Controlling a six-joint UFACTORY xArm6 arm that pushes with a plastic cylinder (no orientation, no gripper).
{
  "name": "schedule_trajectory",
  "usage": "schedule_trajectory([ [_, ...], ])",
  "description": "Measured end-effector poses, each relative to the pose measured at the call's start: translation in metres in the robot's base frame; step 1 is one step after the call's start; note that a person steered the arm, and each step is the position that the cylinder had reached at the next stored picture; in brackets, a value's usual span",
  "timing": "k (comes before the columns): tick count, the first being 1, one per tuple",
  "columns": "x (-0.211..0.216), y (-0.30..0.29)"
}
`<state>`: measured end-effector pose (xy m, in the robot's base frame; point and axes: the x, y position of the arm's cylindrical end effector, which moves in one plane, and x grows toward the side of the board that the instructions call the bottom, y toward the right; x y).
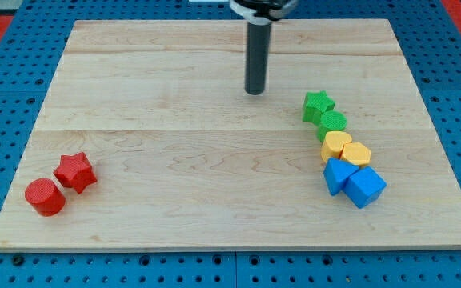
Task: Push the red circle close to the red star
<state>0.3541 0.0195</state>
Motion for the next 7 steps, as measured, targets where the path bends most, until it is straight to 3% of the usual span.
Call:
schedule_trajectory([
  [1,-0.008,-0.057],
  [4,0.013,-0.310],
  [6,0.024,-0.325],
  [7,0.100,-0.320],
])
